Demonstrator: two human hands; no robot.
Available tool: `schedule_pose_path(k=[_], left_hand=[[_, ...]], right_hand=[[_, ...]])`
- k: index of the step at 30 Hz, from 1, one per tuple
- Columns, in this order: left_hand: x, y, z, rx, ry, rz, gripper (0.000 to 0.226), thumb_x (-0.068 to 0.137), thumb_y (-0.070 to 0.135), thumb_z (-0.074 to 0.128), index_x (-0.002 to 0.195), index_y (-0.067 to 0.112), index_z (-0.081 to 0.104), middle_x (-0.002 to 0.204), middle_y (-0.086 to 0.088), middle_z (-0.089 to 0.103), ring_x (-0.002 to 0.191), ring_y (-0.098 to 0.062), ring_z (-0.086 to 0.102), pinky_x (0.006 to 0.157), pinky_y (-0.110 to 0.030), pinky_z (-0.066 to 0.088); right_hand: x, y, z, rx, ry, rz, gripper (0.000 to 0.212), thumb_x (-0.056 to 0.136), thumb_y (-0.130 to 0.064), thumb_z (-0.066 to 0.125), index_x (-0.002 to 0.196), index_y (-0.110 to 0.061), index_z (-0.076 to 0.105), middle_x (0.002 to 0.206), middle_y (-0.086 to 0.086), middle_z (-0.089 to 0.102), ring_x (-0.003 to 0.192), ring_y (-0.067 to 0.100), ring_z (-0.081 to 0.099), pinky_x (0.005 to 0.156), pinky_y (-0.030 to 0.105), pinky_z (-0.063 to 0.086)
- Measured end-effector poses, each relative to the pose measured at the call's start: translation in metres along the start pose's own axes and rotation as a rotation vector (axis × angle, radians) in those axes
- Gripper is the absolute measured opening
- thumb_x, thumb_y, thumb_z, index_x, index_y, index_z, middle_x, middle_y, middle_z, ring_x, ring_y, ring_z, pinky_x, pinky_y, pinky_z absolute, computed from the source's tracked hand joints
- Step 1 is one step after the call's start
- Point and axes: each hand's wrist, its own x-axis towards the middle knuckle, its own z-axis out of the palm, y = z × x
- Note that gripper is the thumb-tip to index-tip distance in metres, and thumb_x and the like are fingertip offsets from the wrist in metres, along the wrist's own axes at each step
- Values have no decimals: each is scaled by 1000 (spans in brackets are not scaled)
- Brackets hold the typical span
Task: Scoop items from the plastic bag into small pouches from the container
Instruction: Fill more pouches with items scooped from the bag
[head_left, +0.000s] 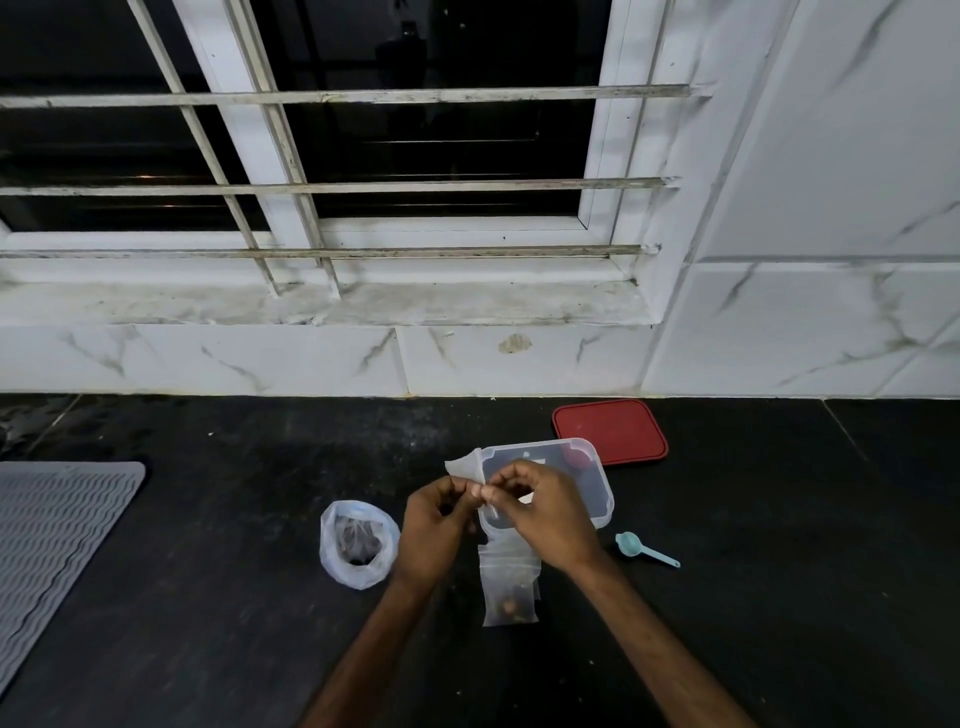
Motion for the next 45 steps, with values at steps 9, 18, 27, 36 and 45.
schedule_pose_path(k=[9,18,27,36,45], left_hand=[[2,-11,3,93,-70,42,10,96,6,58,89,2,65,77,-13,67,68,-20,62,61,-34,55],[-1,-3,2,217,-140,74,22,98,23,57,79,13,63,69,5,66,64,-12,64,59,-21,50],[-5,4,-2,306,-89,134,25,99,15,54,75,19,61,62,14,63,54,0,58,54,-10,41],[-2,1,-8,451,-129,166,29,100,21,53,72,30,56,64,16,61,55,2,53,55,-15,39],[3,-2,-9,670,-106,205,23,98,30,51,75,28,53,67,6,58,60,-7,52,56,-28,42]], right_hand=[[0,10,-7,9,-49,23,5,88,-20,69,90,-19,73,84,-8,73,81,6,69,73,22,57],[-1,10,-8,-86,-113,-1,12,93,-25,63,88,-20,72,81,-7,73,76,7,67,73,25,56],[0,9,-5,-288,-73,-68,15,92,-34,62,92,-22,71,82,-9,72,74,4,65,72,27,56],[1,-1,-9,-522,-108,-154,14,92,-38,60,93,-27,69,86,-10,72,73,4,64,65,20,52],[3,-5,-8,-580,-107,-131,14,92,-36,62,93,-24,69,86,-8,72,72,4,63,60,11,43]])
